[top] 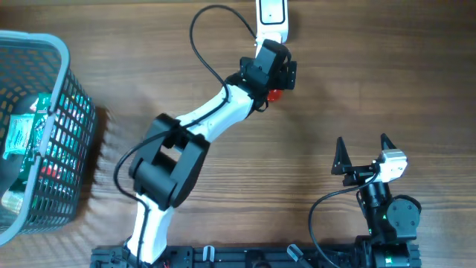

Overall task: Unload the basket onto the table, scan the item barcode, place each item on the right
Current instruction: 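Lift the sriracha bottle out and carry it toward the scanner, then lower the bottle onto the table near the scanner and release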

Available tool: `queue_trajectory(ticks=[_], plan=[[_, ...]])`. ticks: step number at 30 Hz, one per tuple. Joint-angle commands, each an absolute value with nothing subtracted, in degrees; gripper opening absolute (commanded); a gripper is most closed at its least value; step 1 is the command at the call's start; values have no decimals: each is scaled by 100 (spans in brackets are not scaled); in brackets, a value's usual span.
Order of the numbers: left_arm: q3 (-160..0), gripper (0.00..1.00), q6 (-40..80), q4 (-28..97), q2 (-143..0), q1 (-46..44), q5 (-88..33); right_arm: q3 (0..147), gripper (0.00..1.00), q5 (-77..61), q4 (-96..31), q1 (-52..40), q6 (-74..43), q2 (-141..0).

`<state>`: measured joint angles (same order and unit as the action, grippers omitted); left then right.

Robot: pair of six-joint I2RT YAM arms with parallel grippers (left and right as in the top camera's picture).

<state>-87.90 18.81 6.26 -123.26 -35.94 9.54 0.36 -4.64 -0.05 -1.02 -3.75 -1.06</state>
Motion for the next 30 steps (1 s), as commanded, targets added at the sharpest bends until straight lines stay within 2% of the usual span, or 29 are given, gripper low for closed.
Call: queue_trajectory(ticks=[1, 4, 5, 7, 13, 19, 25, 30], plan=[[-8807, 100, 1699, 318, -12783, -3551, 921, 32, 100, -403, 8, -89, -316, -102], [-8807, 100, 1715, 408, -13015, -3535, 921, 32, 100, -403, 10, -89, -318, -102], [-8807, 93, 1712, 486, -13045, -3535, 921, 32, 100, -403, 8, -89, -316, -102], [-8807, 71, 1712, 635, -13054, -3542, 919, 32, 100, -401, 8, -89, -316, -102], [-8807, 54, 1710, 1170, -12658, -3577, 886, 32, 100, -401, 8, -89, -316, -102], [-8807, 50, 1726, 2812, -11970, -3863, 797, 32, 100, -403, 8, -89, -314, -102], [-8807, 51, 1737, 4628, -11878, -4442, -119, 32, 100, -401, 8, -89, -314, -102], [-8807, 57, 1754, 4995, -11883, -5006, -167, 32, 100, -403, 8, -89, -316, -102]])
